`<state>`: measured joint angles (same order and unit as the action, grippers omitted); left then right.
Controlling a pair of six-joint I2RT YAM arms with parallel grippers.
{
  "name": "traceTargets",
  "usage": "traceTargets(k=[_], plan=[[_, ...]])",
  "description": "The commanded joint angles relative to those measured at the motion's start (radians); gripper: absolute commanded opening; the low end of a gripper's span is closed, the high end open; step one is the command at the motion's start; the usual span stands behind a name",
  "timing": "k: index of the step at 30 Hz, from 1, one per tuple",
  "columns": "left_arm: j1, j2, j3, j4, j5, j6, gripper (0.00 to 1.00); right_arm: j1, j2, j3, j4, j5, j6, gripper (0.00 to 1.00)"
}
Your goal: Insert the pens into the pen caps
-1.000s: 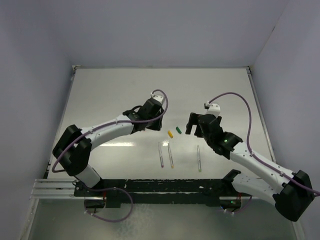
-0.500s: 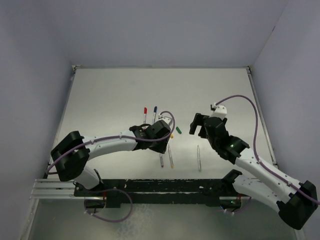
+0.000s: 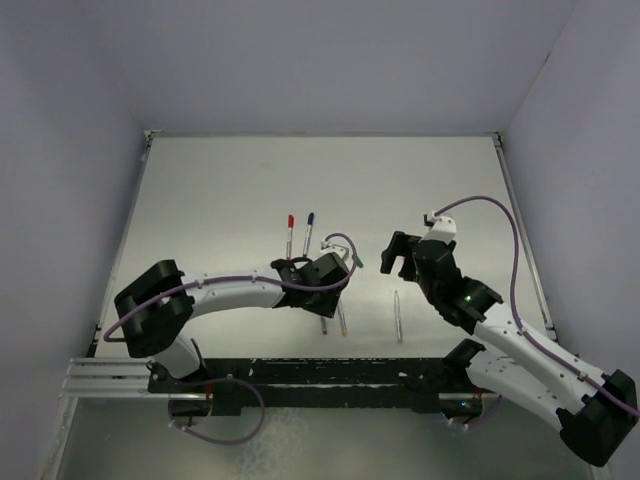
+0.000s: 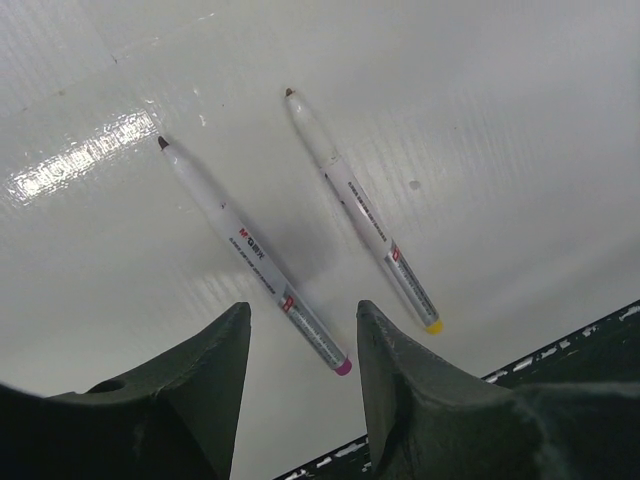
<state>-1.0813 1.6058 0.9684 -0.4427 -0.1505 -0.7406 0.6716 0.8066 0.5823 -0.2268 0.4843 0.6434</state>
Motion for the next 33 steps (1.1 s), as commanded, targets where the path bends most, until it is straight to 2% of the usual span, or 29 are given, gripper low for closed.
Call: traceTargets(k=[1,16,19,24,33], plan=[[-0.005,0.017,0.001,-0.001,-0.026,-0.024,0.5,-0.005,-0.002,-0.005,0.052,-0.004,0.018,1.0],[-0.006,0.119,0.013,-0.053,-0.098,-0.03,0.5,-0.005,-0.034,-0.012,0.068,-0.036,0.026,1.0],[-0.006,0.132,0.019,-0.11,-0.13,-0.025,0.47,-0.005,-0.048,-0.005,0.06,-0.04,0.032,1.0],[-0.004,0.128,0.008,-0.17,-0.165,-0.02,0.37,-0.005,-0.076,-0.002,0.057,-0.026,0.034,1.0],[-0.001,0.128,0.005,-0.227,-0.15,0.028,0.28,-0.004,-0.077,0.001,0.047,-0.013,0.043,1.0]])
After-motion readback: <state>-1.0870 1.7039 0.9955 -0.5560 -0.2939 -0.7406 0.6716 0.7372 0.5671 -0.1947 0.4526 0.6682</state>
